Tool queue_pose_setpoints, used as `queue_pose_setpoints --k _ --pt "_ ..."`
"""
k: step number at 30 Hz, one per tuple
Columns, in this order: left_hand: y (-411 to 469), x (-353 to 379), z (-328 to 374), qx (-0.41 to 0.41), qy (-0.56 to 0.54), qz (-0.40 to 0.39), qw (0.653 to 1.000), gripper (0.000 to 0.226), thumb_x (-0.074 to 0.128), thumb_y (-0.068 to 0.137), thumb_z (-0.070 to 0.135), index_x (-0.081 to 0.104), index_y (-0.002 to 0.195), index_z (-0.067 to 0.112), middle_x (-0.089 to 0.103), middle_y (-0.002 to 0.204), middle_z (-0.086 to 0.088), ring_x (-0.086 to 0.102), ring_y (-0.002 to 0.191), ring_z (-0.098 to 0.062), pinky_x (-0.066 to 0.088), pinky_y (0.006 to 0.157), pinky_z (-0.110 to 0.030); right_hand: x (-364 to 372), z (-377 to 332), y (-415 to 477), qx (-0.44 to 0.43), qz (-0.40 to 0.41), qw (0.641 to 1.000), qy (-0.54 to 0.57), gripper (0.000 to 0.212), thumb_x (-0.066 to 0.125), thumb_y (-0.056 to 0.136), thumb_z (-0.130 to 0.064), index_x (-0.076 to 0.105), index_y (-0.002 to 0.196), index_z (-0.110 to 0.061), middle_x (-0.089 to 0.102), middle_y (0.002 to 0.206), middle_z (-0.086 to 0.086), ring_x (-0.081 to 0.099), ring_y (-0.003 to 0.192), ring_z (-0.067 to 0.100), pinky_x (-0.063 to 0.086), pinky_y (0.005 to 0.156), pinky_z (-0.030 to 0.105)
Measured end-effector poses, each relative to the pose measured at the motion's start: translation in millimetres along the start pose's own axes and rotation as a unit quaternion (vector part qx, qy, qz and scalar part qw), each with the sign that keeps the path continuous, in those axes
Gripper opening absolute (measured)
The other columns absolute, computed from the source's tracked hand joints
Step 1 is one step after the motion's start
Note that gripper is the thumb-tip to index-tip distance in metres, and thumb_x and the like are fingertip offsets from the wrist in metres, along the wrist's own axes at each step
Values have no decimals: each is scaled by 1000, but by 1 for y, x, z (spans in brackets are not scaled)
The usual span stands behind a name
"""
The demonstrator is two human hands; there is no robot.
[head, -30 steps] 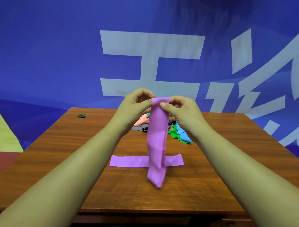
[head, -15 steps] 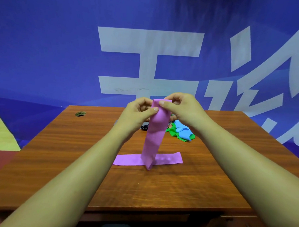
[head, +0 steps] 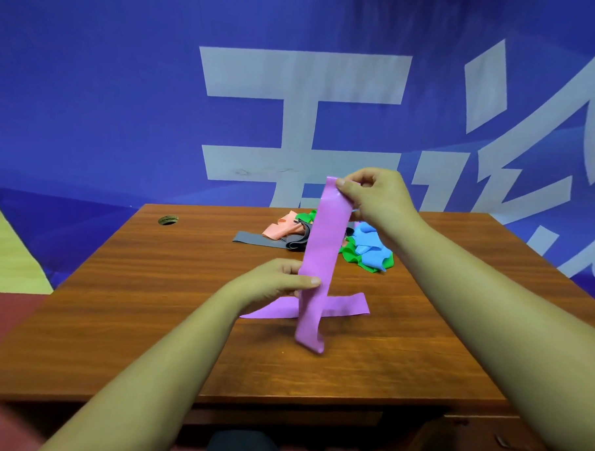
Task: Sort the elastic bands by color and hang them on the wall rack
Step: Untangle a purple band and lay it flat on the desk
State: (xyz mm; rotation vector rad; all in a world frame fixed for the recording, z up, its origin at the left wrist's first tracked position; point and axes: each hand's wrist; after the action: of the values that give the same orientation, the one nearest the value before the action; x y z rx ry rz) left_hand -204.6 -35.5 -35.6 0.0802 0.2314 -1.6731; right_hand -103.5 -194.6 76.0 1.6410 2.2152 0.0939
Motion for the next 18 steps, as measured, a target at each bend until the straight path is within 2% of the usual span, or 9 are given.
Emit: queue_pose_setpoints --k 4,7,10,12,14,16,18 --pt "-6 -7 -18 -43 -29 -8 999 21 69 82 25 71 101 17 72 101 2 64 97 -16 48 94 -35 -8 9 10 40 47 996 66 16 65 92 -15 64 78 -7 64 80 13 64 71 23 58 58 33" --pt "-12 -19 -26 -67 -57 2 996 27 69 86 22 68 113 15 71 104 -1 65 95 -17 52 84 -33 -16 23 19 82 77 986 125 15 62 92 -11 60 79 -3 64 79 12 67 74 25 57 59 32" --pt "-19 -32 -27 -85 -79 13 993 35 82 71 33 73 98 13 71 95 -8 68 82 -19 54 70 -28 -21 40 21 129 104 972 165 18 61 93 -9 58 75 -4 65 78 13 68 74 25 59 62 34" --pt "-23 -41 -32 -92 -134 11 987 39 87 65 33 74 93 9 71 91 -13 69 74 -22 57 62 -26 -24 51 20 160 126 961 187 18 61 93 -8 58 76 -5 65 81 14 68 75 24 60 64 33" --pt "-27 -50 -39 -97 -185 25 978 39 80 75 24 70 105 3 69 96 -16 68 77 -23 59 67 -28 -26 64 18 185 136 951 205 16 61 93 -6 57 77 -5 64 84 14 67 75 22 60 62 31" --pt "-28 -56 -47 -108 -192 62 973 33 69 86 13 66 115 0 67 99 -17 65 75 -21 58 69 -29 -27 78 15 205 136 947 206 15 60 92 -3 58 78 -5 65 90 15 66 74 22 60 58 31" --pt "-26 -60 -53 -120 -191 132 965 23 65 89 7 66 111 0 67 93 -17 63 67 -17 56 62 -27 -26 92 11 221 131 948 186 16 59 91 2 57 77 -5 64 93 17 65 76 24 60 55 31"
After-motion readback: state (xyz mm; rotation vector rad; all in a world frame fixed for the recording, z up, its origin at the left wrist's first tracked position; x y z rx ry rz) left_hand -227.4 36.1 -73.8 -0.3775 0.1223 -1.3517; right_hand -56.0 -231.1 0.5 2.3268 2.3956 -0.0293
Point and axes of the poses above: each hand's wrist, its own y-axis towards the middle knuckle, its own x-axis out of the palm, z = x × y
